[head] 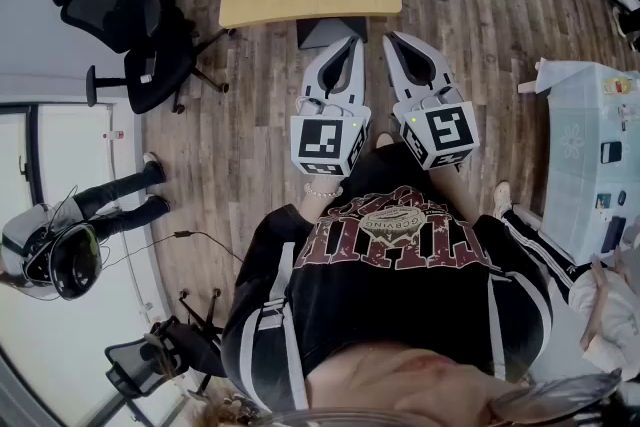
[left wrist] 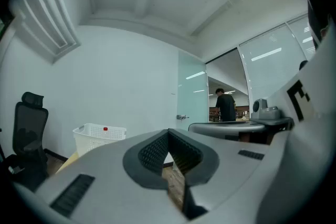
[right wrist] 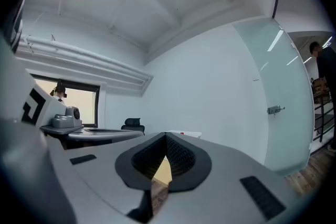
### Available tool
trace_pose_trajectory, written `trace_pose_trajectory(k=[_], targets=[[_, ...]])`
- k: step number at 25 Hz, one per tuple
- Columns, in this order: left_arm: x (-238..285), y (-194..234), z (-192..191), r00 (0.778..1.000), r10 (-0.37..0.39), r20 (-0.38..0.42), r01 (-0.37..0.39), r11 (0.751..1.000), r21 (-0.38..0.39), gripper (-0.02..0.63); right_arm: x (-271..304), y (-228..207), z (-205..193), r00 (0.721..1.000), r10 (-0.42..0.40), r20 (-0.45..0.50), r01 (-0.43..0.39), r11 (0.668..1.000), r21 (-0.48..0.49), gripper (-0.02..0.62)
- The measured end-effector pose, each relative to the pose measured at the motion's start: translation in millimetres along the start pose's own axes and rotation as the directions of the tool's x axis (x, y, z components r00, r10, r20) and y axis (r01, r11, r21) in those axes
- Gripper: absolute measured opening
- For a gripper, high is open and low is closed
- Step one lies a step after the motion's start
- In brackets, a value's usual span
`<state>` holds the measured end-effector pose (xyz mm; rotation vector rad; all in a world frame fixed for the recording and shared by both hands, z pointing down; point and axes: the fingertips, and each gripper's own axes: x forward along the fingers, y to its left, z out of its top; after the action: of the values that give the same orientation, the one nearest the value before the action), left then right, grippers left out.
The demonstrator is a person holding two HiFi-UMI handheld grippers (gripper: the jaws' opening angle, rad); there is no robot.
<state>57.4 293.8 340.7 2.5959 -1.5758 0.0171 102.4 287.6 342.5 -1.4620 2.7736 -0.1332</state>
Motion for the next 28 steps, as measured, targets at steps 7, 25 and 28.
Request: trace_pose_trajectory(k=[7,25,28], targets=[[13,-13,-2,1.000,0.014,0.001,-0.014,1.000,0.001,0.046,-6,-15,1,1.000,0.022,0.015,-0.022,1.000,-0.004,0.017],[31,-8,-11,0.995,0.101,-0.004,-0.101,0.994,-0.029,0.046,5,-34,-8,0.994,0.105,-0.010,-0.105,0.994,0.008,0.017],[38,-3,-10,0.996,0.094,-0.002,-0.094,0.995,-0.027,0.046,13,-35,-6,0.994,0.112,0.002,-0.112,0.994,0.016,0.017]])
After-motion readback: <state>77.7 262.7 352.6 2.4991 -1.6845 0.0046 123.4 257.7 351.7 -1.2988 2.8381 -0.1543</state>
